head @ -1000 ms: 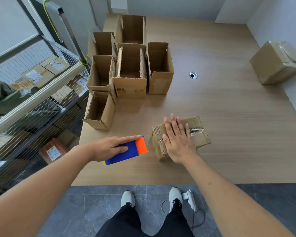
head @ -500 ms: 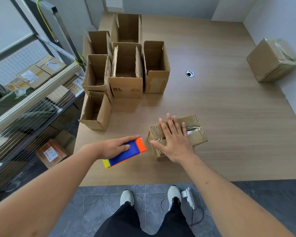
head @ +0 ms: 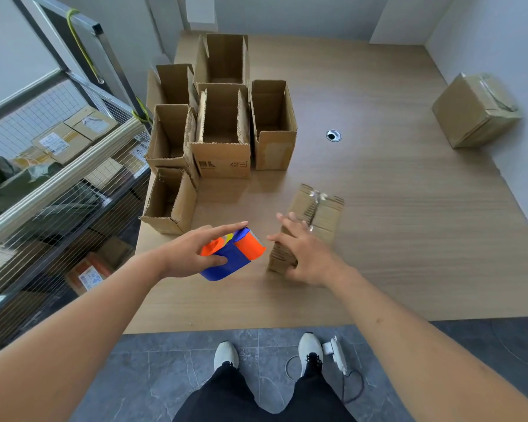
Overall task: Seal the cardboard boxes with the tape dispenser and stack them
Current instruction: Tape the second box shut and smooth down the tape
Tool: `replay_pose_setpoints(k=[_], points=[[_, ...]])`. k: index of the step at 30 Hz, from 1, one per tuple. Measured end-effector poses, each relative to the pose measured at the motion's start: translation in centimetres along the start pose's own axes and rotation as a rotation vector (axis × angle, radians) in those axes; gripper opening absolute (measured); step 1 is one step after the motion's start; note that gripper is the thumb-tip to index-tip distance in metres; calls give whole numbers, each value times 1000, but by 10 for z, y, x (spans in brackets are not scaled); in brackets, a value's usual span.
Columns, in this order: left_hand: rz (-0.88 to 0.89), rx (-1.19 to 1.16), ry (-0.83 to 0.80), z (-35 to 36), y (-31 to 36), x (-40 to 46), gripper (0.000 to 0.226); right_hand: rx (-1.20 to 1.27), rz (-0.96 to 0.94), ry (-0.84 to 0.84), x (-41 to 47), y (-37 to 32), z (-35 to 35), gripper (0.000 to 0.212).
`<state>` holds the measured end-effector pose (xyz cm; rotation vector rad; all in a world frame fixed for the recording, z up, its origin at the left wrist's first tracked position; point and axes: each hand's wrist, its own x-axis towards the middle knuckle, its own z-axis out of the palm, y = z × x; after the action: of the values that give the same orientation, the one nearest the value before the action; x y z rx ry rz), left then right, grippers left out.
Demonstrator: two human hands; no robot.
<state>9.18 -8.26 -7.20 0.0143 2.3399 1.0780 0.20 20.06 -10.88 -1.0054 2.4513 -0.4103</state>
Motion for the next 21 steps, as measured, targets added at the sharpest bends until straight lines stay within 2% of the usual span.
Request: replay_pose_setpoints(k=[3, 4, 10, 16, 21], points=[[57, 60, 37, 3, 7, -3, 82, 56, -102, -146, 5, 7, -16, 97], [71, 83, 44, 4, 9, -4, 83, 120, -107, -163, 3, 6, -22, 96], [162, 113, 74, 5, 28, -7, 83, 794, -15, 109, -15, -22, -34, 29], [219, 146, 76, 6, 55, -10, 84, 900, 16, 308, -21, -24, -34, 15], [225, 193, 45, 8, 75, -9, 81, 806, 47, 550, -35, -21, -28, 11]])
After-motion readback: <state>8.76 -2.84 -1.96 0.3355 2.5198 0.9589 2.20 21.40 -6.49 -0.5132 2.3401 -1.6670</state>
